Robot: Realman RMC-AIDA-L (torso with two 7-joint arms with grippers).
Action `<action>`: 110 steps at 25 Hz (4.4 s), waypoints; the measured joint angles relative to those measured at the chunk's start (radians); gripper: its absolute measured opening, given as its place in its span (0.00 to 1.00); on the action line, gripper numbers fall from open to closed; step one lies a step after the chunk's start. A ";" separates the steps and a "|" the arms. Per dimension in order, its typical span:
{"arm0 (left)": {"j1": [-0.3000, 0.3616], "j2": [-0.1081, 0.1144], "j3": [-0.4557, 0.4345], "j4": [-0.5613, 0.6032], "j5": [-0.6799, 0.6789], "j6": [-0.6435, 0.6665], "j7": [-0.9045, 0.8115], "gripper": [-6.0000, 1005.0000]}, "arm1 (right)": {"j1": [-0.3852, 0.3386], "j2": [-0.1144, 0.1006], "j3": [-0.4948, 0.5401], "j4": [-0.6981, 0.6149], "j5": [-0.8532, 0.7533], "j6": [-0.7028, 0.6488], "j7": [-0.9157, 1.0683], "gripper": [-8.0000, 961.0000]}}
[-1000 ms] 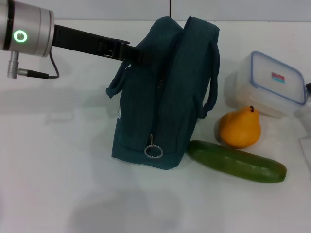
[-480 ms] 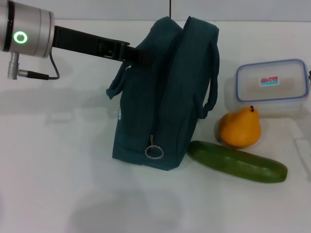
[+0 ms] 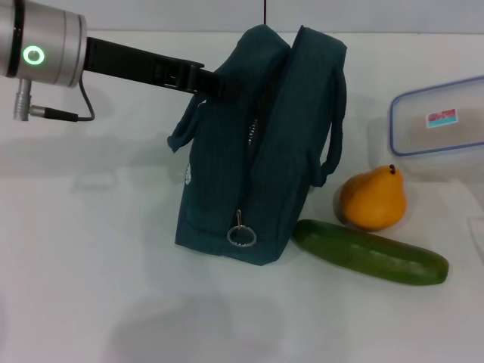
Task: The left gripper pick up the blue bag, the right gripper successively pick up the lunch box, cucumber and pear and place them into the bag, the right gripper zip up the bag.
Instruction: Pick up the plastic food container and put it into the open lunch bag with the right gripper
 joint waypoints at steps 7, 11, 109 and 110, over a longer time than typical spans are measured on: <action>-0.009 0.000 0.000 0.000 0.000 0.000 -0.002 0.07 | -0.002 -0.001 0.005 -0.007 0.003 -0.045 0.028 0.11; -0.021 -0.001 0.000 0.000 0.001 0.000 -0.002 0.07 | 0.013 -0.001 0.001 -0.016 0.002 -0.102 0.058 0.11; -0.046 -0.021 0.110 -0.037 -0.192 -0.219 0.034 0.07 | 0.250 0.007 -0.018 0.048 -0.168 -0.096 0.035 0.13; -0.045 -0.021 0.111 -0.037 -0.195 -0.218 0.036 0.07 | 0.255 0.007 -0.016 0.048 -0.166 -0.081 0.035 0.13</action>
